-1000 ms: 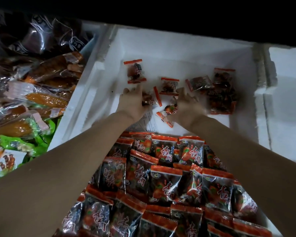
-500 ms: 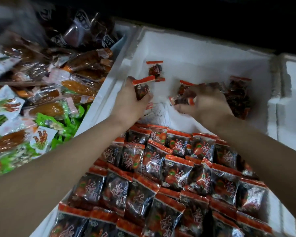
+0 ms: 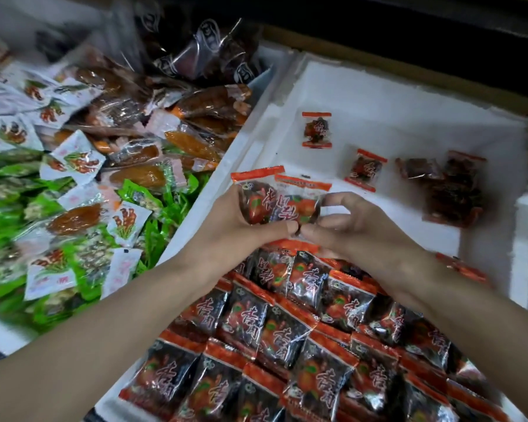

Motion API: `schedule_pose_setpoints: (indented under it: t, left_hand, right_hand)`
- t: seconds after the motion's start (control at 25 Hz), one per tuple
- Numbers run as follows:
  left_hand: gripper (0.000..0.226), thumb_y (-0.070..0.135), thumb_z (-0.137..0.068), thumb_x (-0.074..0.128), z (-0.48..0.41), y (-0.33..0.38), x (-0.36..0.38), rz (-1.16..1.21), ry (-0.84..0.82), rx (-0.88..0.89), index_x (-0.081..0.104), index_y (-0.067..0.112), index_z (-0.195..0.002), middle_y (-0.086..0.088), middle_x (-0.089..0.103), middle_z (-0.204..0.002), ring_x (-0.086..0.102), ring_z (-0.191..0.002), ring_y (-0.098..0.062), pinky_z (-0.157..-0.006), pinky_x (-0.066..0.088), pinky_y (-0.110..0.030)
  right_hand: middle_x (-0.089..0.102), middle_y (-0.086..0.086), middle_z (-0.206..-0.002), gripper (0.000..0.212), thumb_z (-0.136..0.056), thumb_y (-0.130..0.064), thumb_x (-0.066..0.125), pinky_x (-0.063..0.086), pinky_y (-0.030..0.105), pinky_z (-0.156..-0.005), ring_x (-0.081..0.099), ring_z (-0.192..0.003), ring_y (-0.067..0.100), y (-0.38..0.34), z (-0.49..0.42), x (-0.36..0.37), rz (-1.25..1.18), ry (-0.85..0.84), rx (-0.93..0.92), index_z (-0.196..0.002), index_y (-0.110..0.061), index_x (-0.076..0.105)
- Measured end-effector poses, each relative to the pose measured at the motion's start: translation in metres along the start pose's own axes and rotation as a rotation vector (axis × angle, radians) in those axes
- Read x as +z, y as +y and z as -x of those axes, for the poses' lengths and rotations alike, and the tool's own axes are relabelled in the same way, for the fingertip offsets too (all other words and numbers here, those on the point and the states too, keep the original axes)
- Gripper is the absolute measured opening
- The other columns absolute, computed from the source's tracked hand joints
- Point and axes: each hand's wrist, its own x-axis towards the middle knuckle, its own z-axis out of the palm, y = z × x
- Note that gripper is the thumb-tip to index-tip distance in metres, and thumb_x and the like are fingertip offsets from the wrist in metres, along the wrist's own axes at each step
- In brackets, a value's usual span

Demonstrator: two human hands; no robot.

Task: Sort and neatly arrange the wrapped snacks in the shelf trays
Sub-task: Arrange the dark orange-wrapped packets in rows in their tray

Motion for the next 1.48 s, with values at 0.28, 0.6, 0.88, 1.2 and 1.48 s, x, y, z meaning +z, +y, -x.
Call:
schedule_pose_setpoints:
  t: [0.28, 0.6, 0.88, 1.2, 1.48]
  left_hand:
    - [0.041, 0.015, -0.072, 0.080, 0.008, 0.011, -0.023, -0.211, -0.081, 0.014, 0.053, 0.032, -0.098, 0.028, 0.066, -0.087, 0.062, -0.080, 0.012, -0.070, 0.047, -0.006]
    - [0.021, 0.011, -0.087, 0.064, -0.005, 0.013, -0.052, -0.160, 0.208, 0.130, 0.051, 0.026, -0.095, -0.004, 0.068, -0.089, 0.065, -0.074, -0.012, -0.057, 0.053, -0.025]
    - [0.011, 0.019, -0.093, 0.056, -0.008, 0.001, -0.071, -0.194, 0.216, 0.084, 0.052, 0.028, -0.098, -0.012, 0.063, -0.091, 0.060, -0.080, -0.028, -0.076, 0.052, -0.052]
    - [0.013, 0.018, -0.094, 0.056, -0.007, -0.003, -0.068, -0.291, 0.138, 0.114, 0.048, 0.025, -0.087, 0.002, 0.054, -0.069, 0.049, -0.056, -0.006, -0.055, 0.044, -0.024]
    - [0.022, 0.009, -0.095, 0.051, -0.006, -0.006, -0.067, -0.250, 0.150, 0.044, 0.038, 0.023, -0.085, 0.003, 0.044, -0.065, 0.043, -0.051, -0.006, -0.060, 0.045, -0.040]
  right_hand:
    - [0.065, -0.014, -0.058, 0.009, -0.076, -0.036, 0.070, 0.039, 0.007, -0.057, 0.057, -0.052, -0.003, -0.017, 0.000, 0.009, 0.258, -0.064, -0.167, -0.080, -0.031, 0.063]
    - [0.059, -0.015, -0.068, 0.016, -0.075, -0.036, 0.070, 0.040, 0.008, -0.057, 0.055, -0.066, -0.008, -0.028, -0.024, 0.020, 0.683, 0.003, -0.336, -0.083, -0.030, 0.058]
    - [0.071, -0.001, -0.086, 0.026, -0.075, -0.020, 0.076, 0.053, 0.029, -0.073, 0.069, -0.077, 0.014, -0.020, -0.071, 0.034, 0.194, 0.174, -0.145, -0.095, -0.022, 0.061]
    - [0.071, 0.014, -0.088, 0.023, -0.082, -0.023, 0.071, 0.052, 0.036, -0.082, 0.069, -0.076, 0.024, -0.008, -0.096, 0.042, 0.386, 0.062, -0.093, -0.094, -0.006, 0.061]
    - [0.065, 0.004, -0.087, 0.021, -0.084, -0.020, 0.068, 0.043, 0.011, -0.049, 0.059, -0.063, 0.014, -0.003, -0.093, 0.050, 0.491, 0.041, -0.136, -0.097, -0.015, 0.052]
